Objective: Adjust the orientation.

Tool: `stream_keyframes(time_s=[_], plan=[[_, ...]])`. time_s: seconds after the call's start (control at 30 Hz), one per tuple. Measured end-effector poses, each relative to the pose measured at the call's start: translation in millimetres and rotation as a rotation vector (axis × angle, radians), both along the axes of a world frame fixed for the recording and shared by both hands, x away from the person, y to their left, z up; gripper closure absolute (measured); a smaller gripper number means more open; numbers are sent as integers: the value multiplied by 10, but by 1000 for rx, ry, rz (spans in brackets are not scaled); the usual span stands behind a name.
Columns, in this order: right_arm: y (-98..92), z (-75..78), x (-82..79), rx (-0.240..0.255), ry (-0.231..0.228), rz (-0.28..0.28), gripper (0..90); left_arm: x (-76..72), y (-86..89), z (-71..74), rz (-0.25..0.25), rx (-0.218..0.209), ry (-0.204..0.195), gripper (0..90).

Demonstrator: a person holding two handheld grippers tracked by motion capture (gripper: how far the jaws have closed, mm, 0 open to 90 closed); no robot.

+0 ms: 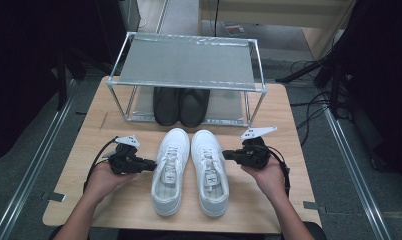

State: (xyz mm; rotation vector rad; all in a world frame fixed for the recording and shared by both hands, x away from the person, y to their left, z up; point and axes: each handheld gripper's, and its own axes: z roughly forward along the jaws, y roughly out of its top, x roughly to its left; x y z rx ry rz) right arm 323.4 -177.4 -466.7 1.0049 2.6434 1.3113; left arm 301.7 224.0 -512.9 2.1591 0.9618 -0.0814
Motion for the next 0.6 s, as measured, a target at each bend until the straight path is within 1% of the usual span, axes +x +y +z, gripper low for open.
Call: stream_keyframes(time_s=[0.03,0.13,0.2,0.23,0.27,0.33,0.47,0.5,0.57,0.6], plan=[[-13,16,-33,-2,-11,-4,900,0,4,1,-1,0,1,796],[-17,30,-106,-9,-15,6,900,0,11,-2,-4,-4,7,798],[1,-6,-164,-22,8,26,900,-4,4,-8,-5,-10,10,817],[9,-23,-179,-28,8,35,900,-5,-5,-10,-9,-20,17,836],[26,-49,-206,-38,17,45,900,-7,-11,-8,-13,-17,14,858],[45,-71,-236,-45,13,43,900,-8,-32,-4,-21,-16,15,887],[66,-91,-204,-43,17,39,900,-17,-47,0,-20,-8,8,900],[71,-94,-199,-42,22,41,900,-19,-50,-3,-26,-13,8,900],[81,-93,-202,-46,22,40,900,-18,-92,-25,-63,-38,24,900],[81,-93,-204,-47,20,39,900,-30,-139,-28,-93,-41,23,900]])
